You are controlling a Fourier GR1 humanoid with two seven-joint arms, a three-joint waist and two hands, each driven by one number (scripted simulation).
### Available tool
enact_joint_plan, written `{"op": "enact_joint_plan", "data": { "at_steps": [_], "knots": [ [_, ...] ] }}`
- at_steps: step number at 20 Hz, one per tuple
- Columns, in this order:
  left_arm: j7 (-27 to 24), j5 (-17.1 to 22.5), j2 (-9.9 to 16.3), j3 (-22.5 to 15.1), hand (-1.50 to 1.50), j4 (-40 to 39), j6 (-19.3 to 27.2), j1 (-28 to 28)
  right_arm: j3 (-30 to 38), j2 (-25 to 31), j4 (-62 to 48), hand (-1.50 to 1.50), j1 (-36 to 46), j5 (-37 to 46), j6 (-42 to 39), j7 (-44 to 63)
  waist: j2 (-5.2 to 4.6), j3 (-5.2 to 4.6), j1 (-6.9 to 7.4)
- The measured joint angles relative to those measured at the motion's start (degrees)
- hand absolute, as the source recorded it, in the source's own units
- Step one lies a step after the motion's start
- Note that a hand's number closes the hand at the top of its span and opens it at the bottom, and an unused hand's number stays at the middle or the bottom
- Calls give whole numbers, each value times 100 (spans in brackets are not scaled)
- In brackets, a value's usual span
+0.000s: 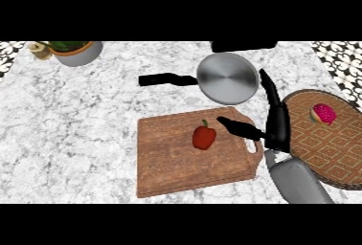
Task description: Pick the bell pepper from the cutting board and place it in the pan
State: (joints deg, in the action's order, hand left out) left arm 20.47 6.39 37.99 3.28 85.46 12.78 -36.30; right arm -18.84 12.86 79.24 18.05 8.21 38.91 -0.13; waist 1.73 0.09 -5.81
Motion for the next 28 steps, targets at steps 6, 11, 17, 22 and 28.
{"op": "enact_joint_plan", "data": {
  "at_steps": [6,11,17,22,28],
  "knots": [
    [4,-23,11,90,0,134,-67,-82,-568,510,-455,-150,132,701,-503,1098,-2,-69,14],
    [-2,-33,-16,135,0,215,-129,-65,-1035,753,-755,-150,452,1148,-1179,2157,-8,-101,82],
    [22,-86,-67,154,0,233,-192,18,-1525,783,-1000,-150,993,1517,-2119,3482,-29,-100,155],
    [56,-131,-118,161,0,208,-248,119,-1848,485,-1117,-150,1397,1635,-2809,4551,-53,-80,216],
    [151,-206,-185,177,0,154,-296,199,-2029,84,-1198,-150,1877,1756,-3287,5527,-67,-42,218]
  ]
}}
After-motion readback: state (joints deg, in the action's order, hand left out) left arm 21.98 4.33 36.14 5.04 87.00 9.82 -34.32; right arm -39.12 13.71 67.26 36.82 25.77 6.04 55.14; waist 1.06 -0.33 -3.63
